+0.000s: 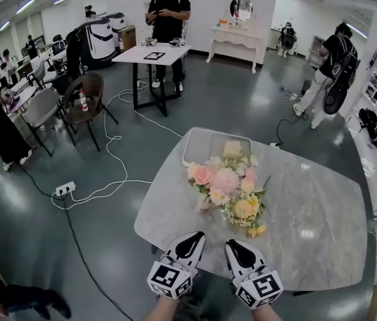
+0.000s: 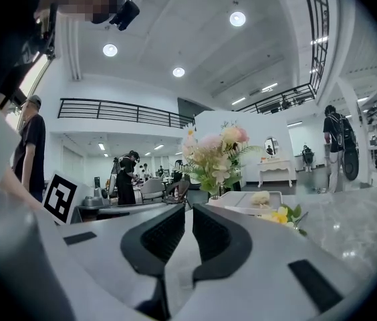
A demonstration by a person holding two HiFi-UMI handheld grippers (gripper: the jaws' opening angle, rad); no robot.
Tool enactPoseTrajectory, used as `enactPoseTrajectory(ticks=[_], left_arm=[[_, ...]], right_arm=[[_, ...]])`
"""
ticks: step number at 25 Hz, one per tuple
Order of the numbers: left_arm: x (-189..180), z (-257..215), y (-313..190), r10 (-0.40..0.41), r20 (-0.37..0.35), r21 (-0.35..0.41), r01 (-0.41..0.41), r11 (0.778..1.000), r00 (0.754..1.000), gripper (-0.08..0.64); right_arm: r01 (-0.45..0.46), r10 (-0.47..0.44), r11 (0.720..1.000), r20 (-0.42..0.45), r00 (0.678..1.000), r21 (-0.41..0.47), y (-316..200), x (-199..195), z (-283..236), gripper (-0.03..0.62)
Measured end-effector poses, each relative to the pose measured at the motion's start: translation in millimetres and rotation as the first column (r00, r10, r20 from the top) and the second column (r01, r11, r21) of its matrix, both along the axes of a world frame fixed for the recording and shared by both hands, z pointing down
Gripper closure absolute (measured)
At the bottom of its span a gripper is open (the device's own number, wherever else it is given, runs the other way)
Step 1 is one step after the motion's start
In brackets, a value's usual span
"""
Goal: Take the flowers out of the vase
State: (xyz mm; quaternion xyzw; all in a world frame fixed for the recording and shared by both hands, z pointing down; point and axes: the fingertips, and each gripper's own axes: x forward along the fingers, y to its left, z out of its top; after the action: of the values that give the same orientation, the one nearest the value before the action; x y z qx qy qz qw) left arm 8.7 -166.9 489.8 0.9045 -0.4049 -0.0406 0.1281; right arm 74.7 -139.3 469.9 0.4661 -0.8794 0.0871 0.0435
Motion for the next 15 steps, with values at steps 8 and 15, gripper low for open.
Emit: enactPoseTrajectory(ticks=[8, 15], left_arm=[[-2, 24, -33, 0.001, 0.035, 0.029, -0.002, 1.000, 0.999, 0.518], [15, 38, -70, -0.006, 0.101, 0.076, -0.002, 0.997, 0.995, 0.385]], right_arm=[[-0.059, 0.058, 0.998, 0.060, 0.996, 0.012, -28, 5, 19, 0.518], [-0.095, 0.093, 0.995, 0.089, 0.992, 0.019, -36, 18, 24, 0.486]])
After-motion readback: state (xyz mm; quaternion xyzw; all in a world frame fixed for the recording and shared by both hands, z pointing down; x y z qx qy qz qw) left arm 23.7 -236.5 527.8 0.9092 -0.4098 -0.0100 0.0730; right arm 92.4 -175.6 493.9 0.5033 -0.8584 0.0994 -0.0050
